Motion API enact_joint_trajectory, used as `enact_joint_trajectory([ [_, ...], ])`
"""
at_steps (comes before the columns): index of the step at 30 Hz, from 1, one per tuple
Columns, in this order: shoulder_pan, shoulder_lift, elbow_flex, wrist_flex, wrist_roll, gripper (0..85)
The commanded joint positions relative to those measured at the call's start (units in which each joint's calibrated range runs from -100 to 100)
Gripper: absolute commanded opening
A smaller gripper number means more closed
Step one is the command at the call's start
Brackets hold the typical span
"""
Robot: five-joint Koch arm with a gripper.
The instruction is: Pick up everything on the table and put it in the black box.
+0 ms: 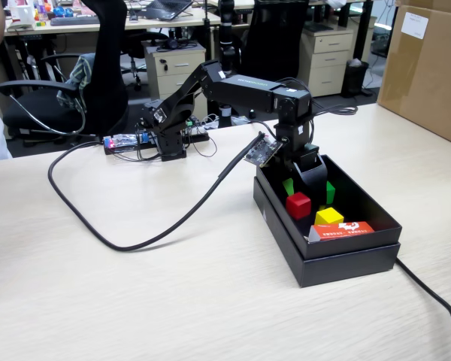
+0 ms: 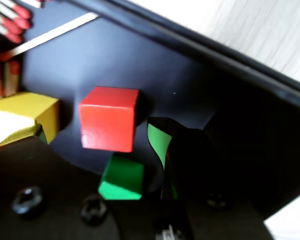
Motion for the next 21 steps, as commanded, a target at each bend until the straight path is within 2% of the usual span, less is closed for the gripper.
enact_joint_trajectory([
  [1, 0.10, -11.34, 0.39, 0.14, -0.15, 44.4],
  [9, -1.90, -43.92, -5.05, 0.14, -0.83, 44.5],
  [12, -4.30, -58.27, -11.30, 0.14, -2.10, 44.5],
  [21, -13.38, -83.97, -36.15, 4.63, -6.40, 49.9],
])
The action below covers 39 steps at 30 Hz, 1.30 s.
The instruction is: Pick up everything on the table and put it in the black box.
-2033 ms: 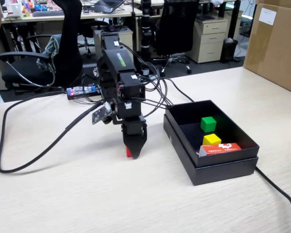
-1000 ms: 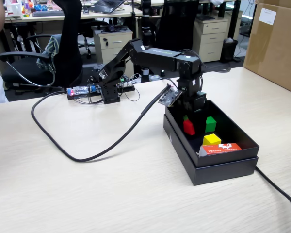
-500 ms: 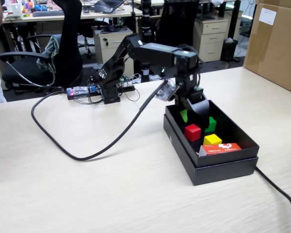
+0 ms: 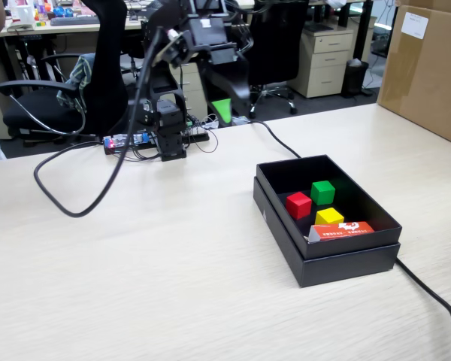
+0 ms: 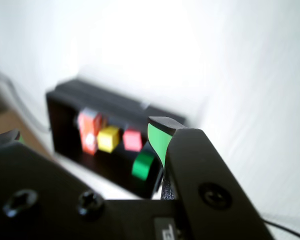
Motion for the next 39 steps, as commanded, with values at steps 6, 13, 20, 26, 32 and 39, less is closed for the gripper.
enact_joint_trajectory([
  [6, -3.91, -24.03, -24.38, 14.19, -3.08, 51.7],
  [13, -4.49, -41.47, -52.21, 28.97, -3.13, 52.0],
  [20, -5.03, -46.86, -69.53, 41.23, -2.69, 52.1],
  [26, -5.18, -46.86, -82.41, 54.71, -3.03, 52.1],
  [32, -4.88, -46.86, -96.55, 66.29, -4.05, 52.3],
  [39, -5.37, -46.86, -103.08, 69.57, -4.44, 50.4],
])
